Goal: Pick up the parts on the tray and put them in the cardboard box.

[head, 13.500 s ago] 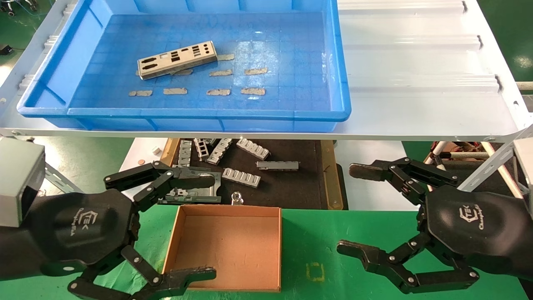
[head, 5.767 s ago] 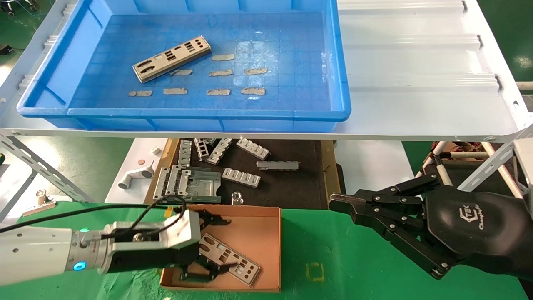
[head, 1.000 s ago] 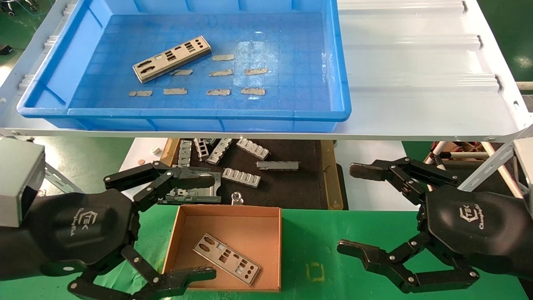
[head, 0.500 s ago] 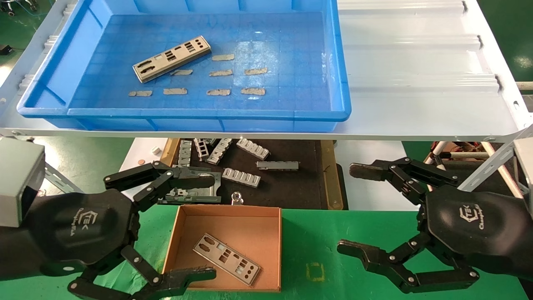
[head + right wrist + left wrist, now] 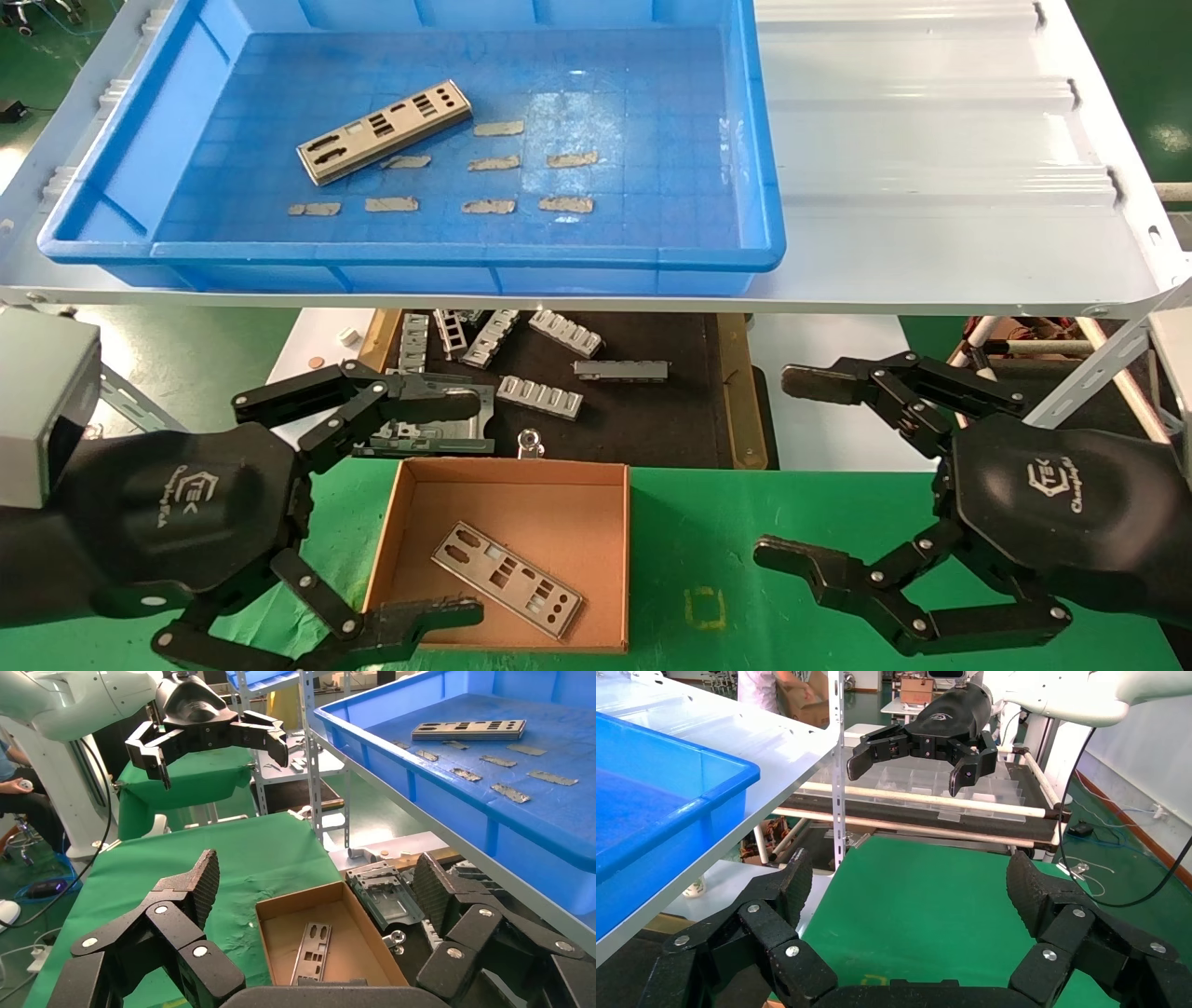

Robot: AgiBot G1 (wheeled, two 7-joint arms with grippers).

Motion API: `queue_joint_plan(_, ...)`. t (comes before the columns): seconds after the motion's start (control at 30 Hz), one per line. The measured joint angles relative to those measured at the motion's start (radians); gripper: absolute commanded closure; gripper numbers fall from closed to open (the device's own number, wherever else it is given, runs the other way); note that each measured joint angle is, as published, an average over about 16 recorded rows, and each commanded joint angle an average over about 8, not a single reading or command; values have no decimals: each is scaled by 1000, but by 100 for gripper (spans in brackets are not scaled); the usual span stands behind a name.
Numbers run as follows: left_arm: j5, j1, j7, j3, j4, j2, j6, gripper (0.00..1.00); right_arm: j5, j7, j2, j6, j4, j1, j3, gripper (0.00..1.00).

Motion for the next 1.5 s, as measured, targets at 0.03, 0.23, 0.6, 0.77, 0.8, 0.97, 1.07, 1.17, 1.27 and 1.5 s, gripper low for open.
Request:
queue_joint_plan(0.03,0,0,0,0,0,0,0,0,0,0,0,0,0,0,0,0)
queue_joint_plan(0.23,0,0,0,0,0,0,0,0,0,0,0,0,0,0,0,0)
queue_joint_plan(0.6,0,0,0,0,0,0,0,0,0,0,0,0,0,0,0,0)
queue_joint_plan(0.77,0,0,0,0,0,0,0,0,0,0,0,0,0,0,0,0)
queue_joint_plan(0.8,0,0,0,0,0,0,0,0,0,0,0,0,0,0,0,0)
queue_joint_plan(0.97,0,0,0,0,0,0,0,0,0,0,0,0,0,0,0,0)
queue_joint_plan(1.07,0,0,0,0,0,0,0,0,0,0,0,0,0,0,0,0)
queue_joint_plan(1.17,0,0,0,0,0,0,0,0,0,0,0,0,0,0,0,0)
queue_joint_plan(1.27,0,0,0,0,0,0,0,0,0,0,0,0,0,0,0,0)
queue_joint_plan(1.5,0,0,0,0,0,0,0,0,0,0,0,0,0,0,0,0)
